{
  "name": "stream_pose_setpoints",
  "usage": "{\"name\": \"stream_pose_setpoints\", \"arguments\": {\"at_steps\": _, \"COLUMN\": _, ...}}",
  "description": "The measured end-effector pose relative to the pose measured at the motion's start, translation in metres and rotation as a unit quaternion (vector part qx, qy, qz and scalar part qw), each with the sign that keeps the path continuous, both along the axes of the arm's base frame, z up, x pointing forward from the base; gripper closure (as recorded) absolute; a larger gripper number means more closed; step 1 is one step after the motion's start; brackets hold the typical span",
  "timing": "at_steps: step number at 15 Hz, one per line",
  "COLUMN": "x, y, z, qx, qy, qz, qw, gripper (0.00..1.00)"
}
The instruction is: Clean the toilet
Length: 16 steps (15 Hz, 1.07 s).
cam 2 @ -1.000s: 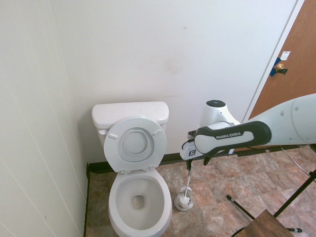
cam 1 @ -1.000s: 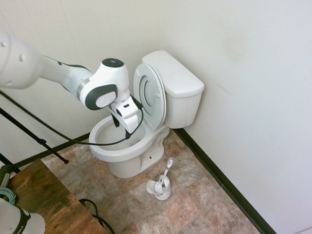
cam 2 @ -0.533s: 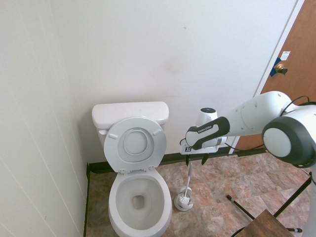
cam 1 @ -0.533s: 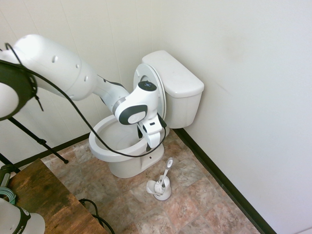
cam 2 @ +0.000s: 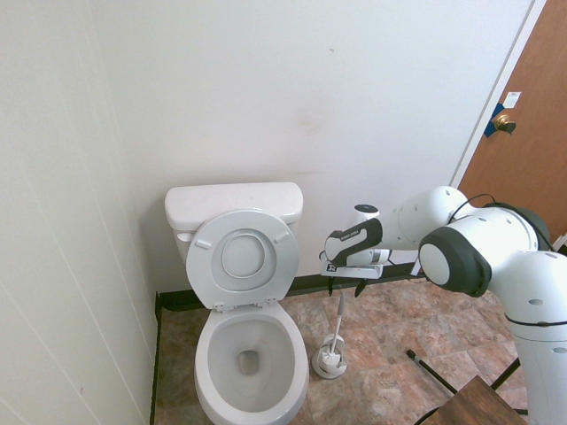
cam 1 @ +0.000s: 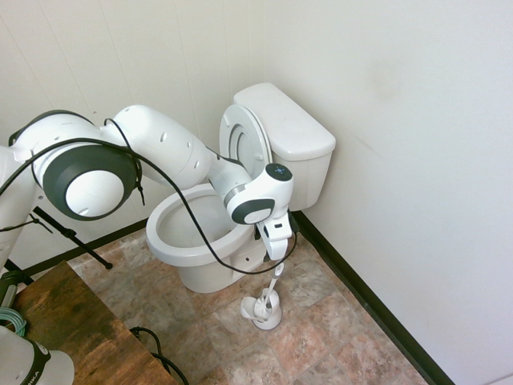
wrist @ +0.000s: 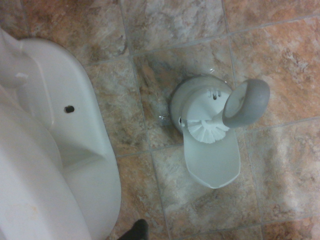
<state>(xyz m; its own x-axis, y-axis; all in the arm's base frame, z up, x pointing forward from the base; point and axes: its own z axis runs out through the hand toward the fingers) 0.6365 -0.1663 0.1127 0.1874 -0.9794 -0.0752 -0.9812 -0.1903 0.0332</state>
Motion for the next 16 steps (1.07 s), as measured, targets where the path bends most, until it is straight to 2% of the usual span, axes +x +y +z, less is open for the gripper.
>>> {"name": "stream_pose_setpoints", "arguments": {"at_steps": 3, "x": 0.013, "y": -0.008, "z": -0.018, "qx": -0.007, "qy": 0.002, "qz": -0.021, "qw": 1.0, "gripper": 0.0}}
{"name": "stream_pose_setpoints", "arguments": {"at_steps": 9, "x": 0.028, "y": -0.023, "z": -0.075, "qx": -0.011, "qy": 0.032, "qz": -0.068, "qw": 0.997, "gripper": 0.0}}
{"name": "stream_pose_setpoints", "arguments": {"at_steps": 15, "x": 0.038, "y": -0.028, "z": -0.111, "qx": -0.014, "qy": 0.047, "qz": -0.087, "qw": 0.995, "gripper": 0.0}}
{"name": "stream_pose_setpoints", "arguments": {"at_steps": 16, "x": 0.039, "y": -0.03, "z": -0.116, "qx": -0.014, "qy": 0.049, "qz": -0.088, "qw": 0.995, "gripper": 1.0}}
